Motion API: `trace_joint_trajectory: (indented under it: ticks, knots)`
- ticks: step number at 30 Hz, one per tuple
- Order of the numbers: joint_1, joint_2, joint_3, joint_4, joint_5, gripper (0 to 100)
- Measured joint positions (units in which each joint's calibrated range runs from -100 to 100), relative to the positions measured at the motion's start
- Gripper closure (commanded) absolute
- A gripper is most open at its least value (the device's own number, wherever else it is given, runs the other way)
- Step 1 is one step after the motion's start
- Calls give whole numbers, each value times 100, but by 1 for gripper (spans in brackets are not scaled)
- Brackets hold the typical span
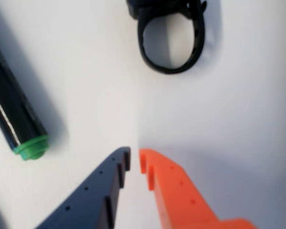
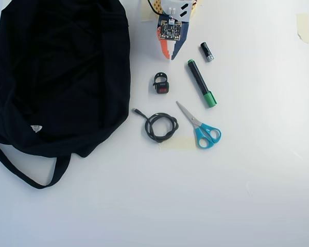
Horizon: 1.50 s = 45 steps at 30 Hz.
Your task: Put the bike light into the black bag
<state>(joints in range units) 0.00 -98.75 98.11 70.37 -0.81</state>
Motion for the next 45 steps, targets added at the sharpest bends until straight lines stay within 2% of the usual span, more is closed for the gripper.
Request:
trace_joint_trajectory:
  ticks: [26, 32, 40, 45]
  knots:
    - [0, 0, 0, 0, 10, 98]
    - [-265, 0, 0, -103, 10, 98]
    - [-558, 232, -369, -1666, 0, 98]
    - [-580, 1046, -770, -3152, -5, 98]
